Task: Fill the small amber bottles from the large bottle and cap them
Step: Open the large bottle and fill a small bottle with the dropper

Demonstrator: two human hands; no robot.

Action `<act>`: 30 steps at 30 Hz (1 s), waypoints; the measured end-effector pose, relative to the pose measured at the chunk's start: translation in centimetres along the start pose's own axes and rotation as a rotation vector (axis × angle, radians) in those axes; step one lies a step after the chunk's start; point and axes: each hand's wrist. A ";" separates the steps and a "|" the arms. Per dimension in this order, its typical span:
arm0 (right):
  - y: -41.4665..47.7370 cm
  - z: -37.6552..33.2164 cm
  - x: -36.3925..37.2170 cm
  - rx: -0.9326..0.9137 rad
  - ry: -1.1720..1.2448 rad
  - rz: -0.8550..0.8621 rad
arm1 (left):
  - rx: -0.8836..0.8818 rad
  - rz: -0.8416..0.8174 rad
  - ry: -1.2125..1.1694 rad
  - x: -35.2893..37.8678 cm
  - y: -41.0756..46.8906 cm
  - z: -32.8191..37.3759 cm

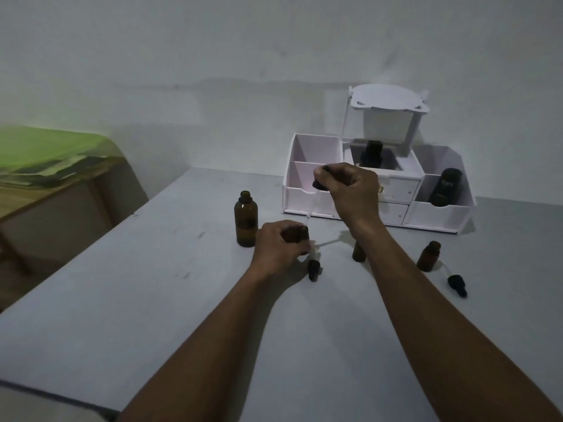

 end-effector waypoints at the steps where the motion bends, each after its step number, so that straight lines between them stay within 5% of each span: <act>1: 0.0 0.0 0.0 -0.002 0.002 0.000 | -0.003 0.005 0.004 0.0 0.1 -0.1; 22: -0.6 -0.5 0.1 -0.077 -0.025 -0.055 | -0.107 0.034 -0.049 0.2 0.9 -0.9; 30: -0.4 -0.9 0.0 -0.101 -0.008 -0.021 | -0.021 0.000 -0.026 -0.2 0.3 -0.4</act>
Point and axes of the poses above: each hand's wrist, its own y-axis towards the middle knuckle, its own x-axis out of the palm, z = x × y, and after that the axes turned 2 degrees about z, right-handed
